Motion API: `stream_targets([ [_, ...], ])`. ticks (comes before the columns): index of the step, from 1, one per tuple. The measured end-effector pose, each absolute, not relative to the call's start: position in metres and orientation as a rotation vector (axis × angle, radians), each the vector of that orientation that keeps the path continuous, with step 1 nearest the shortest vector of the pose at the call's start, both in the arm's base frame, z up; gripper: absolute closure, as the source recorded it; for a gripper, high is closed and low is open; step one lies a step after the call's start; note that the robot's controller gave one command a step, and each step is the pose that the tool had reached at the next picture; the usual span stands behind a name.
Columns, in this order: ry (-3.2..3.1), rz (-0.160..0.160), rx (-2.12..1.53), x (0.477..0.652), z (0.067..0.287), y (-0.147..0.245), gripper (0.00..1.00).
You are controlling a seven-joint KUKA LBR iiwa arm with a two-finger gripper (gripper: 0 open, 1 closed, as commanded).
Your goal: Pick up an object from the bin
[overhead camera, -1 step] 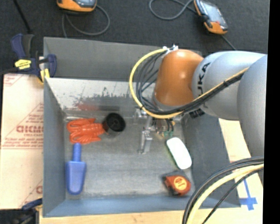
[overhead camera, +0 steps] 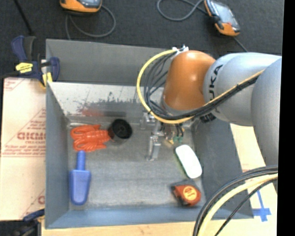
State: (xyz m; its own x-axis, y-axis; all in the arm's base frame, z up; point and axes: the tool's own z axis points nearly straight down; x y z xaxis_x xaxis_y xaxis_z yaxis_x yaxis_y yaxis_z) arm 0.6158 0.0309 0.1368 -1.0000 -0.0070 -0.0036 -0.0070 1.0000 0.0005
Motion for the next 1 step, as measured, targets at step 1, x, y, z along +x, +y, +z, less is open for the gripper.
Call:
stream_targets([
  [1,3.127,0.000,-0.017,0.6346,0.1051,0.0483,0.00],
])
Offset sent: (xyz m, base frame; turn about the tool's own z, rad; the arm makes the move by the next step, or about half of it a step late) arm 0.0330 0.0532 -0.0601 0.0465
